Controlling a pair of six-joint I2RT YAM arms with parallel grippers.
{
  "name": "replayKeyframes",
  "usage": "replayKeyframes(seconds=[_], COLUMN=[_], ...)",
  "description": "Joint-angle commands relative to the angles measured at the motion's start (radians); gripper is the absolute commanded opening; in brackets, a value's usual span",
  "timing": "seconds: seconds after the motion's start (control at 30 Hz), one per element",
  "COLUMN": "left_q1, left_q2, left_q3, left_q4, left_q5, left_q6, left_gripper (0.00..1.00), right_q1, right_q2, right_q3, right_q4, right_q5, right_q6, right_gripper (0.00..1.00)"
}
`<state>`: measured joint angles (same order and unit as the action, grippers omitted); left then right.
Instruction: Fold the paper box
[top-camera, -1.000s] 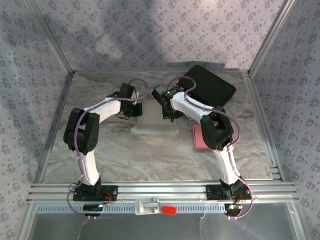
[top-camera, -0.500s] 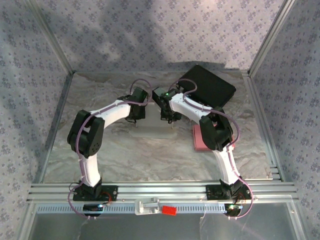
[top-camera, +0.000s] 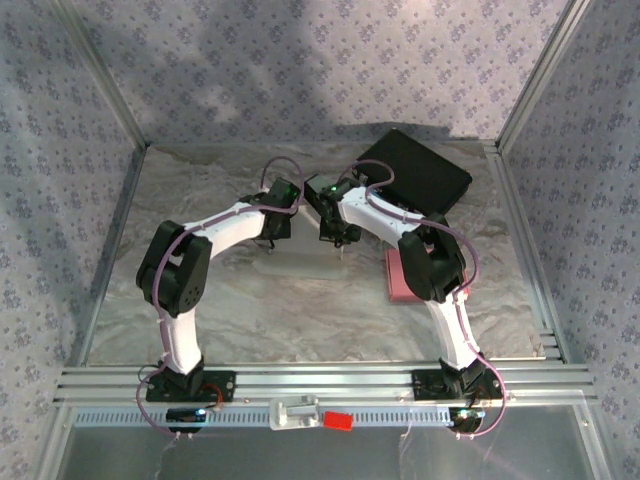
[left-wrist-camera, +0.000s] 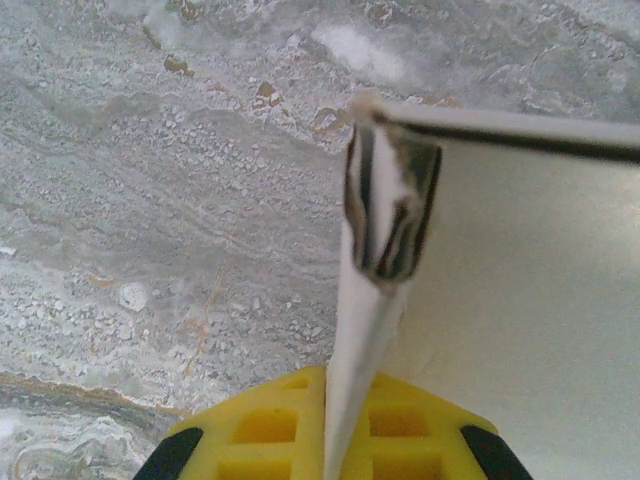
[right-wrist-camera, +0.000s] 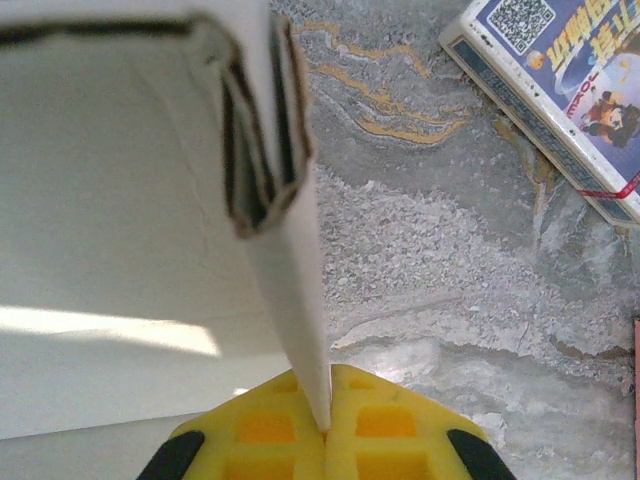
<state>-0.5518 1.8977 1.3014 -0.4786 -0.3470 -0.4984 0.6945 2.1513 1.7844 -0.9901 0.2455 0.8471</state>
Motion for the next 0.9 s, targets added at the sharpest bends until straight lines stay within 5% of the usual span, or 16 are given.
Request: replayKeyframes(seconds=[0.0, 0.5, 0.67, 0.8, 0.87], left_q1=[-0.023, -0.025, -0.025, -0.015, -0.002], left_q2=[-0.013, 0.032, 0.018, -0.068, -0.107], left_q3=[-0.052, -0.066, -0.084, -0.089, -0.095], left_q4=[-0.003, -0.024, 0.025, 0.065, 0.094], left_q5=[-0.11, -0.216, -0.149, -0.069, 0.01], left_q6=[0.05, -0.037, -0.044, -0.02, -0.009], left_gripper=[0.0, 0.0, 0.0, 0.34, 0.42], right_q1=[0.023, 0.024, 0.025, 0.021, 0.018], right_q2=[0.033, 0.045, 0.044, 0.038, 0.038], right_q3=[-0.007, 0.01, 0.001, -0.019, -0.023], right_q4=[-0.102, -0.11, -0.11, -0.106, -0.106], right_q5=[0.063, 0.042, 0.041, 0.046, 0.049], right_q6=[0.038, 0.067, 0.072, 0.073, 0.07], right_gripper=[0.0, 0.0, 0.0, 0.0, 0.0])
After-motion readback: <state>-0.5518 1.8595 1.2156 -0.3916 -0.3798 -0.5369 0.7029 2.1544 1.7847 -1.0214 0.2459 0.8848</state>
